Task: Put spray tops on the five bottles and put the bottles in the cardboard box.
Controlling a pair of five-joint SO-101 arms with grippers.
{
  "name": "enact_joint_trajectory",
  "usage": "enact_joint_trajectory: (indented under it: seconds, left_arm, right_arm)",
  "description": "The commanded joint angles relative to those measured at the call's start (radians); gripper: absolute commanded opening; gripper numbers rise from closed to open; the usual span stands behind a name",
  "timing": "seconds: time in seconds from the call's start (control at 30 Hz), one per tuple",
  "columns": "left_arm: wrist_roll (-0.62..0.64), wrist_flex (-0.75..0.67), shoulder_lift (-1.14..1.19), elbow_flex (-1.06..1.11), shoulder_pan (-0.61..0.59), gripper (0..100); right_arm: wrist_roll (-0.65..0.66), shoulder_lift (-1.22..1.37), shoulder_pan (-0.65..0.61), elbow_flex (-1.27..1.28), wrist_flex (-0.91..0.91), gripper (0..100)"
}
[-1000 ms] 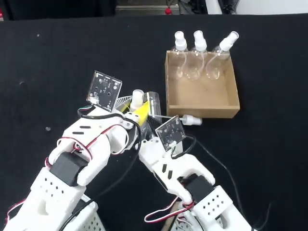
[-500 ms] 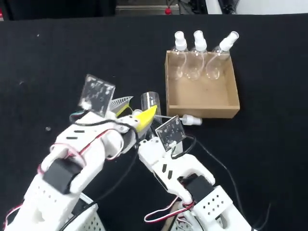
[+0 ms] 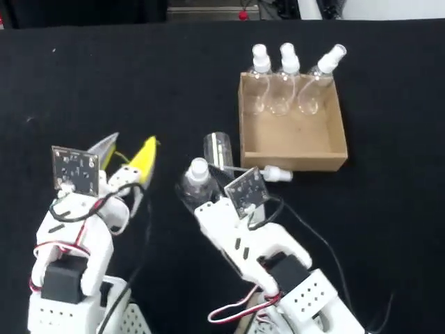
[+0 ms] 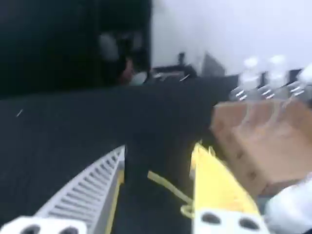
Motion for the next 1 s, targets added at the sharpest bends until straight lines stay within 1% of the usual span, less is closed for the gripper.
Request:
enact_joint_trajectory:
  seconds: [0.0, 0.1, 0.2, 0.43, 0.63, 0.8, 0.97]
  left_arm:
    - [-0.011, -0.183, -0.118, 0.196, -0.093, 21]
    - [-0.011, -0.324, -0.213, 0.380, -0.104, 21]
    - [-0.011, -0.376, -0.247, 0.475, -0.104, 21]
    - [-0.009, -0.371, -0.215, 0.542, -0.104, 21]
    - [-0.009, -0.256, -0.218, 0.542, -0.097, 21]
    - [-0.009, -0.232, -0.210, 0.542, -0.097, 21]
    - [-0.009, -0.212, -0.210, 0.542, -0.094, 21]
  right_arm:
    - [-0.006, -0.038, -0.002, -0.008, -0.035, 1.5]
    - [-0.006, -0.038, -0.002, -0.008, -0.034, 1.5]
    - [-0.006, -0.038, -0.002, -0.007, -0.031, 1.5]
    - [-0.006, -0.038, -0.002, -0.007, -0.031, 1.5]
    - [-0.006, -0.038, -0.002, -0.007, -0.014, 1.2]
    - [-0.006, -0.039, -0.002, -0.068, 0.144, 1.2]
    - [-0.006, -0.039, -0.002, -0.223, 0.338, 1.2]
